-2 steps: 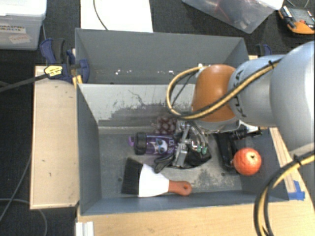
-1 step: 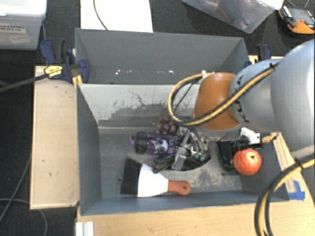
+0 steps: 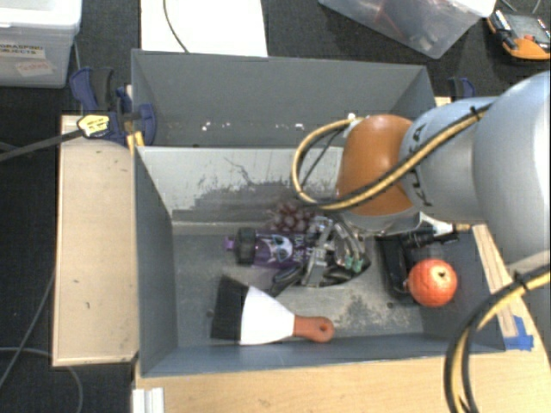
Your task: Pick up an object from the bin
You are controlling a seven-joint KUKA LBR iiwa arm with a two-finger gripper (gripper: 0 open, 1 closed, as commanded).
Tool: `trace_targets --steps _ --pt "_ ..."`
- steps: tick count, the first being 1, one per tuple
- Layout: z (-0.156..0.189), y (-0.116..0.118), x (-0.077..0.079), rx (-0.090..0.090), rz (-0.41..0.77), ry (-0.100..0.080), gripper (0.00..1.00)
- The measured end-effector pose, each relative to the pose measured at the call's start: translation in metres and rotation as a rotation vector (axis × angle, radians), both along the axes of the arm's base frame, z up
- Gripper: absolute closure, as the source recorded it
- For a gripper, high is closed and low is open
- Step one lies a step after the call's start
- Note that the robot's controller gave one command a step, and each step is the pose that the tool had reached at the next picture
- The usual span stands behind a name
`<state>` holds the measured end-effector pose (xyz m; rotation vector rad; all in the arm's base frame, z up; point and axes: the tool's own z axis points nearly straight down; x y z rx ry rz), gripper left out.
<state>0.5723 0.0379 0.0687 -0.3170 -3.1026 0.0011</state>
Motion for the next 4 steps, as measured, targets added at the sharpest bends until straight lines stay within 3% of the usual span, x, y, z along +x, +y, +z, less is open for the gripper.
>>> trace_targets --steps 1,4 --pt "0.000 0.000 0.000 0.000 -0.001 0.000 1.00" --pt "0.047 0.000 0.001 0.001 0.000 -0.006 1.00"
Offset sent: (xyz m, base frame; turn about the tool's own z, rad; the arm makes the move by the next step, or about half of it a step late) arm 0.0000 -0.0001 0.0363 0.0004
